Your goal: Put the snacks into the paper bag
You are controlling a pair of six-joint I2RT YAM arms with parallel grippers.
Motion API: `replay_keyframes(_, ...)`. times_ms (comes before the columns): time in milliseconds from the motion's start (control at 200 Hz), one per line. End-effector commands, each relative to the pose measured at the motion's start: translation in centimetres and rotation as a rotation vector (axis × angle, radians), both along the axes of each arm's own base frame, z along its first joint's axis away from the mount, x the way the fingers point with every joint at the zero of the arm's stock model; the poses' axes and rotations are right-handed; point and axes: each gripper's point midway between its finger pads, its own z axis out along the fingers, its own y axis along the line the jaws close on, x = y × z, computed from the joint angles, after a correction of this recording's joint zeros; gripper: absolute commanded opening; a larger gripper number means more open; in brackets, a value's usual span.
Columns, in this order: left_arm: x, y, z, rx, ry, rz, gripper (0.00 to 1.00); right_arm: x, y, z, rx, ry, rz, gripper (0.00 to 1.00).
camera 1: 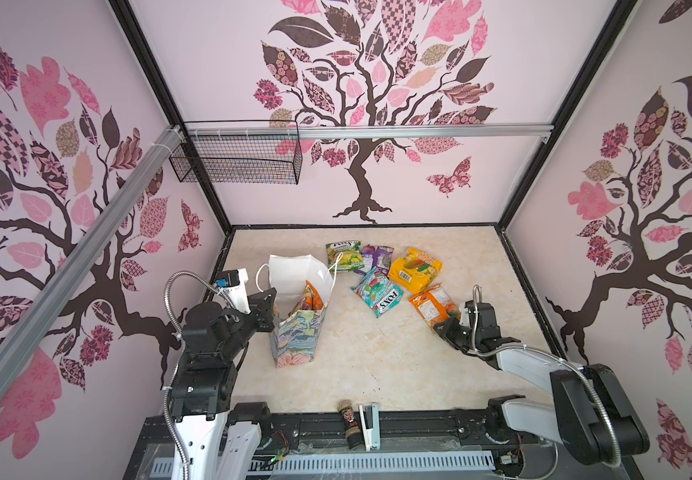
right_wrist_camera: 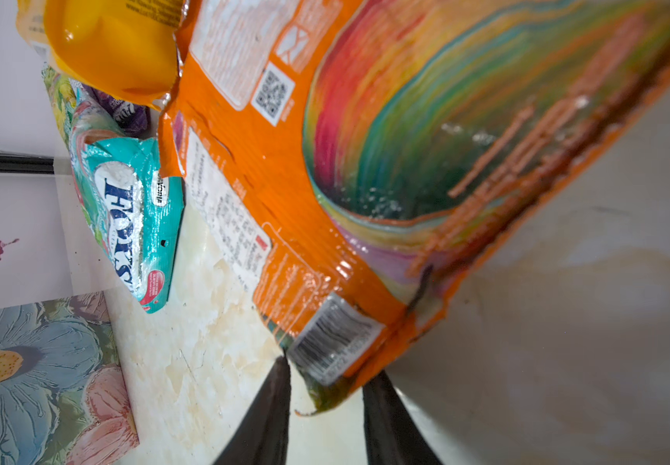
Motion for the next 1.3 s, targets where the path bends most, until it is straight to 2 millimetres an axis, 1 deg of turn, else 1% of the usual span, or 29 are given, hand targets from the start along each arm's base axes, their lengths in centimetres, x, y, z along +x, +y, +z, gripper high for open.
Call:
replay_keyframes(0, 0.2, -0.4, -0.2, -0.012, -0.014, -0.025, 0.0, 0.1, 0.1, -0.6, -0.002, 0.006, 0.0, 0.25)
replay_keyframes(55, 0.2, -0.3, -0.3, -0.006, -0.005, -0.022, 0.0, 0.2, 0.2, -0.6, 0.0, 0.006, 0.002, 0.2)
replay_keyframes(215, 0.1, -0.2, -0.3, -0.005, -0.009, -0.015, 0.0, 0.2, 0.2, -0.5, 0.005, 0.0, 0.003, 0.13)
replay_keyframes(300, 0.1, -0.2, -0.3, -0.005, -0.008, -0.014, 0.0, 0.2, 0.1, -0.3, 0.001, -0.008, -0.001, 0.07)
replay_keyframes(355, 0.2, -0.2, -0.5, -0.005, -0.003, -0.014, 0.0, 0.1, 0.0, -0.2, -0.005, -0.012, 0.001, 0.0)
replay_keyframes(435, 0.0, -0.4, -0.5, -0.004, -0.004, -0.028, 0.0, 0.1, -0.1, 0.1, -0.016, -0.018, 0.001, 0.0)
replay_keyframes(545, 0.0, -0.2, -0.3, 0.0, -0.01, -0.017, 0.0, 0.0, -0.2, 0.5, -0.024, -0.025, 0.003, 0.0)
replay_keyframes(810, -0.3, 0.4, -0.4, 0.023, -0.012, 0.017, 0.0, -0.5, -0.7, 3.2, -0.057, -0.082, 0.013, 0.0)
replay_keyframes(950, -0.1, 0.6, -0.7, 0.03, 0.0, 0.028, 0.0, -0.7, -1.0, 4.6, -0.08, -0.12, 0.018, 0.0)
replay_keyframes(1085, 0.2, 0.5, -0.7, 0.023, 0.004, 0.025, 0.0, -0.9, -1.0, 5.3, -0.094, -0.134, 0.031, 0.0)
replay_keyframes(1195, 0.1, 0.9, -0.7, 0.034, 0.0, 0.046, 0.0, -0.5, -0.7, 6.3, -0.088, -0.156, 0.053, 0.0)
replay_keyframes(1295, 0.2, 1.4, -0.4, 0.049, -0.01, 0.073, 0.0, 0.0, -0.6, 6.6, -0.109, -0.166, 0.072, 0.0)
